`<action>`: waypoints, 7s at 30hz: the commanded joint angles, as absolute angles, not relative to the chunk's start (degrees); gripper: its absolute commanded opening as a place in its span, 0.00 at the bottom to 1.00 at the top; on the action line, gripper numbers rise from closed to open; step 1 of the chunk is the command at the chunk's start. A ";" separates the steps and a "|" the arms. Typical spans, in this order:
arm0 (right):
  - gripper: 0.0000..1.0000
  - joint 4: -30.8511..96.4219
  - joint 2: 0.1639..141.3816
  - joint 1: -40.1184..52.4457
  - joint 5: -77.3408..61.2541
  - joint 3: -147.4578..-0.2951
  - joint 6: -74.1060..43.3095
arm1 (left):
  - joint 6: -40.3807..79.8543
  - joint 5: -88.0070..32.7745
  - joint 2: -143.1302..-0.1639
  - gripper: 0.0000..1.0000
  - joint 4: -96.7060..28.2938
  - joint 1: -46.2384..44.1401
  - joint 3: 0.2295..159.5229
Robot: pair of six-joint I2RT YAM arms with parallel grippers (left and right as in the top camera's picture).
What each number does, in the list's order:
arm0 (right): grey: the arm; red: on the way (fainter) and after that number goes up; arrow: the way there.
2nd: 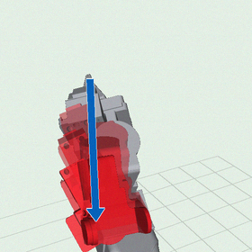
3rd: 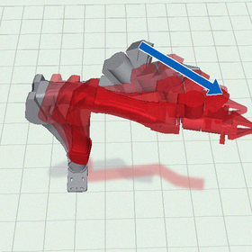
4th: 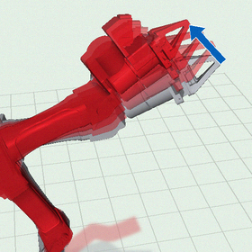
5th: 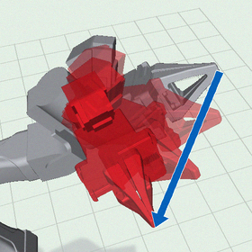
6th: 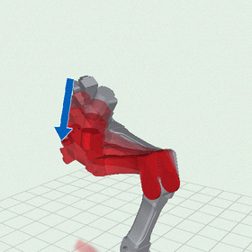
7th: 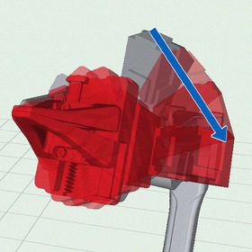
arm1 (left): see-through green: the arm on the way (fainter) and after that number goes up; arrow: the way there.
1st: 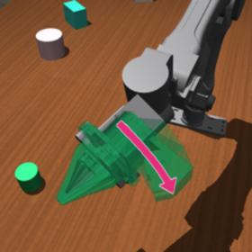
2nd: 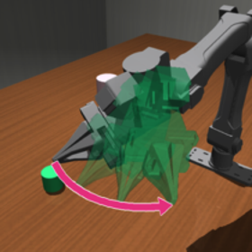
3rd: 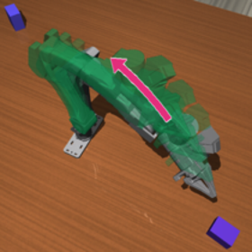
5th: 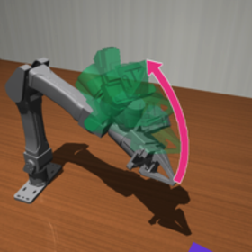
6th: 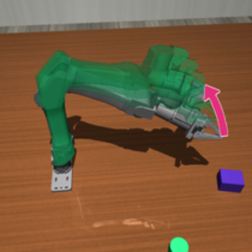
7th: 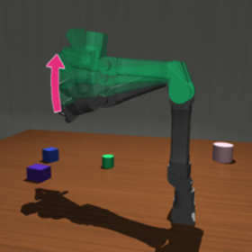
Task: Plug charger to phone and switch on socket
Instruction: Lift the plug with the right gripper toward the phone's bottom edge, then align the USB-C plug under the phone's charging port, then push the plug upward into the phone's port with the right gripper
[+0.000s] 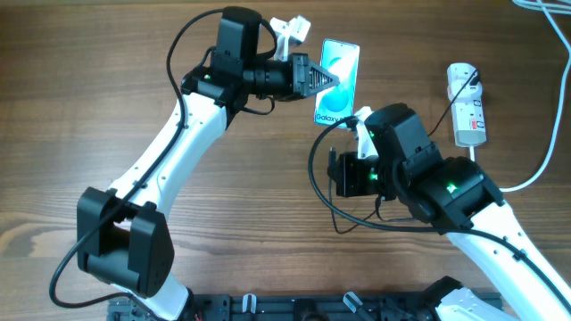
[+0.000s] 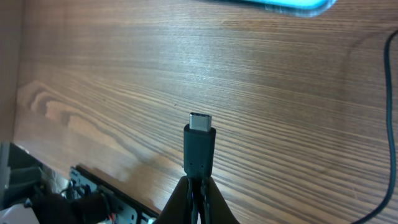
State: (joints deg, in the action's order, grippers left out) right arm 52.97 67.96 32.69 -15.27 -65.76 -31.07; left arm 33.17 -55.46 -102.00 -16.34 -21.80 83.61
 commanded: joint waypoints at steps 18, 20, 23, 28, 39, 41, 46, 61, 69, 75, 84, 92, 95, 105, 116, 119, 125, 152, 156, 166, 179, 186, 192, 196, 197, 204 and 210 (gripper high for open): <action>0.04 49.25 68.03 32.60 -12.43 -66.41 -33.61 | 37.76 -56.07 -100.62 0.04 -14.81 -23.53 84.33; 0.04 49.34 68.03 32.60 -12.40 -66.41 -31.83 | 37.74 -56.07 -100.62 0.04 -15.09 -23.53 84.33; 0.04 50.09 68.03 32.60 -10.44 -66.41 -31.62 | 37.71 -56.05 -100.62 0.04 -15.27 -23.53 84.33; 0.04 50.61 68.03 32.60 -8.99 -66.41 -31.64 | 37.71 -56.05 -100.62 0.04 -15.27 -23.53 84.33; 0.05 50.19 68.03 32.60 -8.93 -66.43 -29.95 | 34.92 -55.79 -100.62 0.04 -16.34 -23.51 84.33; 0.04 50.13 68.03 32.60 -8.95 -66.43 -29.95 | 34.94 -55.81 -100.60 0.04 -16.36 -23.51 84.33; 0.04 49.80 68.03 32.60 -8.95 -66.43 -30.02 | 35.00 -55.86 -100.62 0.04 -16.34 -23.51 84.33; 0.04 48.58 68.03 32.60 -8.47 -66.43 -31.99 | 36.47 -57.19 -100.62 0.04 -16.75 -23.51 84.33; 0.04 48.97 68.03 32.60 -7.62 -66.43 -33.23 | 36.73 -57.19 -100.62 0.04 -16.73 -23.51 84.33; 0.04 49.15 68.03 32.60 -7.92 -66.41 -34.52 | 38.41 -57.21 -100.62 0.04 -16.49 -23.51 84.33; 0.04 48.82 68.03 32.60 -8.97 -66.43 -34.50 | 38.41 -57.71 -100.62 0.04 -16.05 -23.51 84.33; 0.04 48.73 68.03 32.60 -8.97 -66.43 -34.48 | 38.35 -58.26 -100.62 0.04 -16.08 -23.51 84.33; 0.04 48.64 68.03 32.60 -8.95 -66.41 -34.46 | 37.95 -58.28 -100.62 0.04 -16.10 -23.51 84.33; 0.04 47.99 68.03 32.60 -8.91 -66.43 -34.48 | 37.95 -58.94 -100.62 0.04 -16.10 -23.51 84.33; 0.04 47.70 68.03 32.56 -8.49 -66.43 -34.48 | 37.93 -59.16 -100.62 0.04 -16.10 -23.53 84.33; 0.04 47.55 68.03 32.53 -8.51 -66.43 -34.50 | 37.82 -59.16 -100.62 0.04 -16.10 -23.53 84.33; 0.04 47.37 68.03 32.53 -8.47 -66.43 -34.46 | 37.76 -59.18 -100.62 0.04 -16.10 -23.53 84.33; 0.04 47.81 68.05 32.53 -8.73 -66.41 -34.59 | 36.84 -59.64 -100.62 0.04 -16.10 -23.53 84.33; 0.04 47.48 68.05 32.53 -8.73 -66.41 -34.54 | 36.45 -59.99 -100.62 0.04 -16.10 -23.53 84.33; 0.04 49.23 69.34 32.53 -8.80 -66.41 -34.52 | 36.49 -60.01 -100.62 0.04 -16.08 -23.53 84.33; 0.04 49.84 70.02 32.53 -10.20 -66.43 -34.20 | 33.17 -58.83 -100.62 0.04 -16.08 -23.11 84.33; 0.04 50.15 68.97 32.53 -11.25 -66.57 -32.95 | 31.68 -58.04 -100.62 0.04 -16.08 -22.98 84.33; 0.04 50.15 68.99 32.53 -11.40 -67.75 -32.42 | 30.00 -57.34 -100.62 0.04 -16.29 -22.98 84.33; 0.04 50.00 68.99 32.53 -10.44 -67.83 -31.88 | 29.98 -57.34 -100.62 0.04 -16.29 -22.98 84.33; 0.04 49.98 68.99 32.53 -10.28 -67.83 -31.88 | 30.00 -57.34 -100.62 0.04 -16.27 -22.98 84.33; 0.04 49.52 68.99 32.53 -10.28 -67.83 -31.55 | 29.98 -57.34 -100.62 0.04 -16.05 -22.98 84.33; 0.04 48.51 68.99 32.53 -9.56 -67.83 -31.46 | 30.00 -57.36 -100.62 0.04 -16.10 -22.98 84.33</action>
